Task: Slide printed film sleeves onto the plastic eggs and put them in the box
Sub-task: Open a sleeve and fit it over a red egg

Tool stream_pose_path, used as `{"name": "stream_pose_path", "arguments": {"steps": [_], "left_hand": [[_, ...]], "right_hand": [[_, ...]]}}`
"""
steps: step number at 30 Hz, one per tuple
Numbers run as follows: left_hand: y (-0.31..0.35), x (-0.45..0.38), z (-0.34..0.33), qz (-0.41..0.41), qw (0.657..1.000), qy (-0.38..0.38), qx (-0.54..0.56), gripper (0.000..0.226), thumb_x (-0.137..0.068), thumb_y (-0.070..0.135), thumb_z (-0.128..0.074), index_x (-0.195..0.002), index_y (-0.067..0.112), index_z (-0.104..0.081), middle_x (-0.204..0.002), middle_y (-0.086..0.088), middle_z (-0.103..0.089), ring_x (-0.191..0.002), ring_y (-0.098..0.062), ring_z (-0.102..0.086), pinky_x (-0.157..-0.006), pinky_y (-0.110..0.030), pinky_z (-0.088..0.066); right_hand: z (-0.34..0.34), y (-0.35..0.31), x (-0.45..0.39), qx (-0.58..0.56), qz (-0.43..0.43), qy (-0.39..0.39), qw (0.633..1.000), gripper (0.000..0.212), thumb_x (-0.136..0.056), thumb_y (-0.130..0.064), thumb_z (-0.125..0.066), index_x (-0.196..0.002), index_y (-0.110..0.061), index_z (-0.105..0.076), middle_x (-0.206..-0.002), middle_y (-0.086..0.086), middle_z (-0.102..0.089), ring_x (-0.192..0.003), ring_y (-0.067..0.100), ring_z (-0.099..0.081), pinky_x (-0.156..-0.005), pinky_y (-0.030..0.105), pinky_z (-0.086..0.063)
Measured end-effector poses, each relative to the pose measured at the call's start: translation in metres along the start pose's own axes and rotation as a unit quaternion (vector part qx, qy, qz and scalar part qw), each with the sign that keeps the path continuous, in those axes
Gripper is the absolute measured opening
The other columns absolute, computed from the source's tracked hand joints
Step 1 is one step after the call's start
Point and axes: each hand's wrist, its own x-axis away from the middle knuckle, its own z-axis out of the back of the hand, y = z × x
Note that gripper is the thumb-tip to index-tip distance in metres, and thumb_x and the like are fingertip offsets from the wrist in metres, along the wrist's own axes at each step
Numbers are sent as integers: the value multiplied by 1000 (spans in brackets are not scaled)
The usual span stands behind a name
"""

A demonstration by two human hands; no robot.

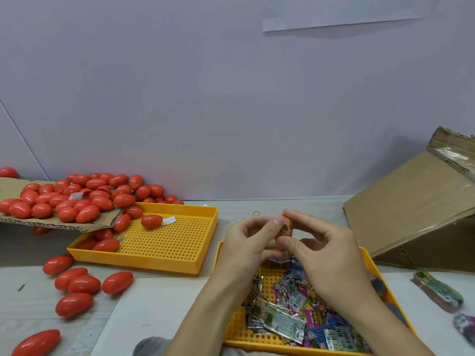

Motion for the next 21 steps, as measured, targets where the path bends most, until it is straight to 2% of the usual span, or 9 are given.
{"name": "stream_pose_path", "arguments": {"steps": [3, 7, 10, 13, 17, 21], "left_hand": [[0, 1, 0, -11, 1000, 11, 10, 39, -77, 30, -76, -100, -1, -72, -99, -20, -73, -91, -32, -72, -76, -32, -59], [2, 1, -2, 15, 999, -5, 44, 28, -94, 18, -59, -106, -6, -69, -104, -24, -72, -98, -35, -71, -84, -35, -59], [4, 3, -2, 40, 994, -23, 96, 26, -98, 13, -50, -104, -6, -68, -96, -18, -74, -90, -25, -72, -80, -32, -60], [6, 4, -2, 56, 991, -31, 121, 28, -98, 11, -47, -103, -5, -69, -91, -20, -73, -88, -24, -72, -79, -32, -61], [6, 5, -3, 71, 988, -34, 132, 31, -101, 9, -42, -103, -5, -70, -88, -20, -73, -84, -24, -73, -75, -31, -60], [7, 5, -3, 79, 987, -37, 133, 33, -103, 10, -38, -109, -6, -66, -87, -18, -72, -82, -24, -73, -73, -32, -60]], "right_hand": [[0, 0, 0, 16, 10, 4, 1000, 44, -77, -19, -79, -112, -42, -67, -103, -23, -72, -90, 7, -72, -72, 21, -59], [0, 0, 0, -2, 10, 3, 1000, 44, -73, -27, -79, -114, -38, -69, -105, -16, -73, -92, 11, -72, -75, 27, -60], [0, 0, 0, -6, 16, -3, 1000, 44, -77, -23, -78, -118, -36, -68, -109, -16, -72, -101, 10, -70, -79, 31, -60], [0, -1, 0, 25, 24, 1, 999, 44, -78, -18, -80, -117, -38, -69, -109, -20, -71, -104, 6, -67, -80, 30, -60], [0, -3, 0, 33, 28, 6, 999, 43, -76, -21, -82, -112, -40, -70, -106, -21, -70, -98, 10, -68, -76, 31, -59], [-1, -6, 1, 46, 44, 9, 998, 42, -71, -33, -79, -111, -40, -69, -106, -22, -69, -104, 6, -65, -73, 27, -57]]}}
